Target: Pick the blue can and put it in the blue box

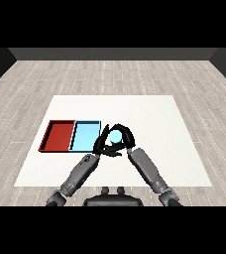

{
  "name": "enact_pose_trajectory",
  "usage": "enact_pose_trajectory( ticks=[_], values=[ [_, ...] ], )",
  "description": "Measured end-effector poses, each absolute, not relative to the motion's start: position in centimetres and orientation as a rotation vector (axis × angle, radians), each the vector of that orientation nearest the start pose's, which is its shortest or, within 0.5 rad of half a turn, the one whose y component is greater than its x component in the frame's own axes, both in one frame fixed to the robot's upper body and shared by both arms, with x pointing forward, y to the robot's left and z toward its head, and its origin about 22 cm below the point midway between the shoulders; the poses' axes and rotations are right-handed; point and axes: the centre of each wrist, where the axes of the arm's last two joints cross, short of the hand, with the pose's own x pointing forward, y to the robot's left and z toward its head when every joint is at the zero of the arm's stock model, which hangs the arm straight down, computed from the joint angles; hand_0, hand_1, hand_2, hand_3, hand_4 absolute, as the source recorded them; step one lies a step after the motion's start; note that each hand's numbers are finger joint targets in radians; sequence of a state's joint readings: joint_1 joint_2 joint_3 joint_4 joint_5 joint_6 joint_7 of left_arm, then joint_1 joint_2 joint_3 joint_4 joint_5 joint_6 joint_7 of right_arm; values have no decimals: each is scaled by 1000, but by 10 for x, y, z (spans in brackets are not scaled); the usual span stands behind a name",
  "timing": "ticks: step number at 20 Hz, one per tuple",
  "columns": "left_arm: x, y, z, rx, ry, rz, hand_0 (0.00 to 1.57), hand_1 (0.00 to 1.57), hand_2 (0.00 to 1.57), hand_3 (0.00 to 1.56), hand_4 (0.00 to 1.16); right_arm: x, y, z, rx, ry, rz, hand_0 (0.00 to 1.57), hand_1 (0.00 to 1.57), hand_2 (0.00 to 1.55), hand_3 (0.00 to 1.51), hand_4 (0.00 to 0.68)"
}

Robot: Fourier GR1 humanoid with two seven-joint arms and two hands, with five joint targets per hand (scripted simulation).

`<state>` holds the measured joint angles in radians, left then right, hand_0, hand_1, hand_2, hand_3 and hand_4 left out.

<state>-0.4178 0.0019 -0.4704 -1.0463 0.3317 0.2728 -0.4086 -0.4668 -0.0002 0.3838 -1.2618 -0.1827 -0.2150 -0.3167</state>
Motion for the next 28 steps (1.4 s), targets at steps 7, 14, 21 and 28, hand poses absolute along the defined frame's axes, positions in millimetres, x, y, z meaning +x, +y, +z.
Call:
enact_pose_trajectory(
  ticks=[7,14,21,28],
  values=[
    [302,87,-29,-306,-1731,-153,0,0,0,0,0,311,-68,50,352,-1922,250,1391,1391,1437,1387,620],
    [308,83,-27,-161,-1771,-254,449,449,560,406,277,311,-57,47,371,-1927,300,1450,1450,1457,1391,595],
    [313,92,-27,41,-1812,-409,0,0,0,0,428,311,-51,46,371,-1927,335,1454,1454,1460,1393,590],
    [304,93,-33,17,-1813,-258,774,774,819,684,673,305,-44,44,388,-1934,338,1437,1437,1451,1391,606]
  ],
)
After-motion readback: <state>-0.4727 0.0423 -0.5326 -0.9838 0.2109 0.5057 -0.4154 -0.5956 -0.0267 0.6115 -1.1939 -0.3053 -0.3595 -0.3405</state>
